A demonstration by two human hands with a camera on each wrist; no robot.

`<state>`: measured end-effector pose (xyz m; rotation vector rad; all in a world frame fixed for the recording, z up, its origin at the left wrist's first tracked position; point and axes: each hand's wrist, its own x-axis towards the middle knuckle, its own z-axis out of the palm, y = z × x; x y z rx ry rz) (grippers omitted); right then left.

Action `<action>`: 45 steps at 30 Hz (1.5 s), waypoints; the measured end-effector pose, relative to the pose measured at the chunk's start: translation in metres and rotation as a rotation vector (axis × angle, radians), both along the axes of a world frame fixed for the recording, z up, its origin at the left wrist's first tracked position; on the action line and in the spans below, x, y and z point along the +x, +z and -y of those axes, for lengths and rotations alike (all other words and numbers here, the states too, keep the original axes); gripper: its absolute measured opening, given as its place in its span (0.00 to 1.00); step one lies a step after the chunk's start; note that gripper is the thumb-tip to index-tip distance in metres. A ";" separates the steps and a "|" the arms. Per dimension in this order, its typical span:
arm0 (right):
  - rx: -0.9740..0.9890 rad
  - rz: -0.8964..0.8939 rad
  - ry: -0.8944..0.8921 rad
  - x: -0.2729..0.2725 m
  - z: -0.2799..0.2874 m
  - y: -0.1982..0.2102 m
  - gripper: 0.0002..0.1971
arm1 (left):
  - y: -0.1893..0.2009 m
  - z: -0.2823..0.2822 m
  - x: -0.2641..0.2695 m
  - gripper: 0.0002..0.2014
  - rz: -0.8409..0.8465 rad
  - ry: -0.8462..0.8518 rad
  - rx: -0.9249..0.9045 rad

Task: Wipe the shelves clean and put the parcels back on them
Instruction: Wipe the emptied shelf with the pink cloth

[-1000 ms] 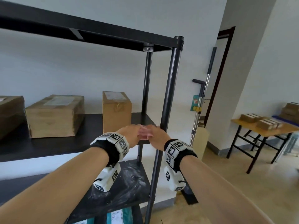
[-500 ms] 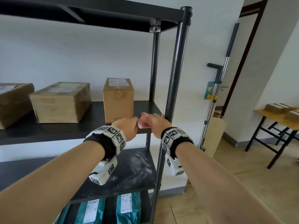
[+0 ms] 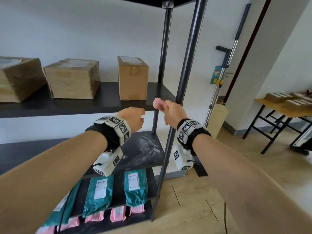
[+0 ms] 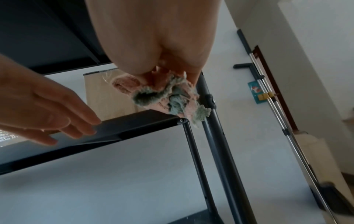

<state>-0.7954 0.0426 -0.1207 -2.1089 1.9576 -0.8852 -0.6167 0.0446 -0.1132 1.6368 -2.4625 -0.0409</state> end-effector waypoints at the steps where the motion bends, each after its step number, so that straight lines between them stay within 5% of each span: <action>1: -0.017 0.050 -0.003 0.003 -0.004 -0.006 0.13 | -0.005 -0.003 0.004 0.19 0.014 0.004 0.020; 12: 0.086 0.215 -0.080 0.037 -0.001 -0.112 0.17 | -0.115 0.013 0.050 0.18 0.105 0.046 0.272; 20: 0.256 0.180 -0.172 0.028 0.061 -0.186 0.17 | -0.191 0.060 0.040 0.15 0.100 0.126 0.395; 28: 0.487 -0.088 0.204 0.028 0.102 -0.314 0.20 | -0.252 0.100 0.027 0.16 -0.026 0.247 0.492; 31: 0.594 -0.183 0.208 0.038 0.101 -0.326 0.30 | -0.269 0.103 0.028 0.17 -0.088 0.295 0.520; 37: 0.619 -0.255 0.338 0.044 0.120 -0.326 0.32 | -0.282 0.115 0.028 0.19 -0.157 0.329 0.465; 45: 0.792 -0.098 -0.055 0.029 0.161 -0.310 0.38 | -0.285 0.121 0.036 0.19 -0.168 0.327 0.509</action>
